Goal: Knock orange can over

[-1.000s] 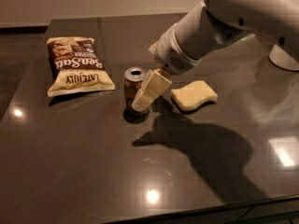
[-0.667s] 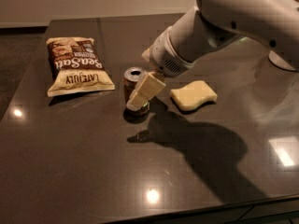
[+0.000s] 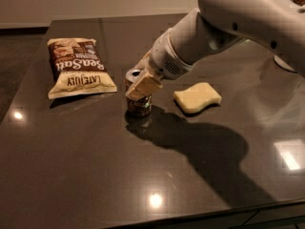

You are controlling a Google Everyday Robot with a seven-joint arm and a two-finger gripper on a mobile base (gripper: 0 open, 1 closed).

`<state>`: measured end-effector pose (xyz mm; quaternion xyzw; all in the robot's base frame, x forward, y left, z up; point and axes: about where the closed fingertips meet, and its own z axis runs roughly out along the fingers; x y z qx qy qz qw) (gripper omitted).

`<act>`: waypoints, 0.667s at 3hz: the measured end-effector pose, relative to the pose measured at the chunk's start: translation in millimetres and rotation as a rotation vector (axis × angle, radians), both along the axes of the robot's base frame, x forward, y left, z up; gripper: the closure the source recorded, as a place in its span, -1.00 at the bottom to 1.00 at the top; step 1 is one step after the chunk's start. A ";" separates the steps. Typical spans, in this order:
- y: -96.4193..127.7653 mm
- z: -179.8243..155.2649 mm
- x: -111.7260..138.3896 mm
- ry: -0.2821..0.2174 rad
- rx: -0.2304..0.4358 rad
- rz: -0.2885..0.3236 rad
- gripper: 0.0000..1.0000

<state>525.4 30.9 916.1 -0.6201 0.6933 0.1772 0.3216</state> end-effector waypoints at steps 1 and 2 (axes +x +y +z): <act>-7.9 20.4 -2.1 -0.019 0.003 0.017 0.67; -12.8 44.3 -16.0 -0.049 -0.093 0.051 1.00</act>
Offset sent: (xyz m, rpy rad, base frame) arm -0.0292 -0.0287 0.0745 -0.3081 -0.1223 0.0984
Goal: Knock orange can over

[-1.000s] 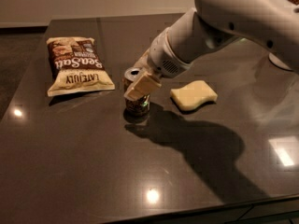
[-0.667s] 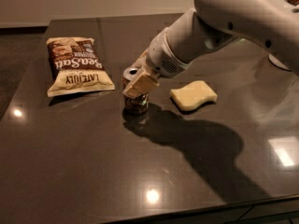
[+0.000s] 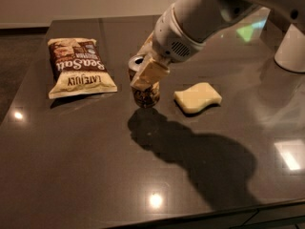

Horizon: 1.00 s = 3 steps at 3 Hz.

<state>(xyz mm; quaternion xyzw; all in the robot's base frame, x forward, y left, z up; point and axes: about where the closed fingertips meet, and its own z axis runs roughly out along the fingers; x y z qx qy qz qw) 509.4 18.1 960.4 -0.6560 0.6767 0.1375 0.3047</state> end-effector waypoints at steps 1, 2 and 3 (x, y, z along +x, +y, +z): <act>-5.1 8.4 -17.8 -0.054 -0.241 0.060 1.00; -4.4 2.6 -25.5 -0.070 -0.374 0.100 1.00; 2.0 -15.8 -23.7 -0.038 -0.476 0.160 0.50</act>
Offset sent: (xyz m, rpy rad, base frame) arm -0.0315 -0.0056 -0.0064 -0.5366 -0.0762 0.1488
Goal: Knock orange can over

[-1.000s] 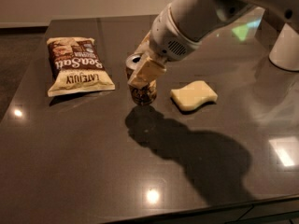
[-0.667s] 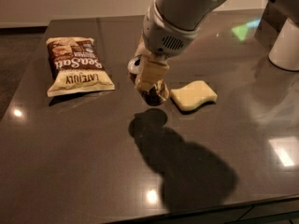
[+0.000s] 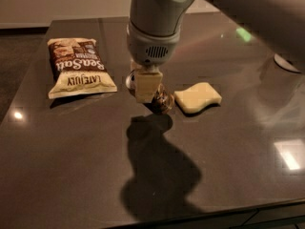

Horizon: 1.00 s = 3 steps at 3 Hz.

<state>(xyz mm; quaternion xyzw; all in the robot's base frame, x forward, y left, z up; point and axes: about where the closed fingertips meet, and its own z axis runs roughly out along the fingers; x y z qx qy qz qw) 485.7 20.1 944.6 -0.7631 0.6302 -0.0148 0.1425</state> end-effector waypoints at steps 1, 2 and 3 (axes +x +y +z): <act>4.6 -9.0 0.2 0.022 -0.039 0.029 0.01; 9.7 -19.7 -1.8 0.047 -0.059 0.049 -0.45; 13.9 -34.9 -5.4 0.080 -0.079 0.067 -0.99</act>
Offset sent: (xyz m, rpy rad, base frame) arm -0.0047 0.0138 -0.0394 -0.0963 0.1028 0.0747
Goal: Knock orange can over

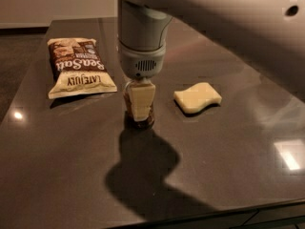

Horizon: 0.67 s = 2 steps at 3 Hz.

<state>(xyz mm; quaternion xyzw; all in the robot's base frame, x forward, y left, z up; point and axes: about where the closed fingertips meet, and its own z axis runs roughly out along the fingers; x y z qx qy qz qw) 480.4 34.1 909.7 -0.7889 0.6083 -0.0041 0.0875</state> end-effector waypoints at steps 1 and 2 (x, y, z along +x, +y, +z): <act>3.3 -14.9 -4.1 0.033 -0.011 0.012 -1.00; 3.3 -14.9 -4.1 0.033 -0.011 0.012 -1.00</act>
Offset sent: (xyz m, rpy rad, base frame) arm -0.0093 0.0010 -0.0260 -0.0270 0.0728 0.0162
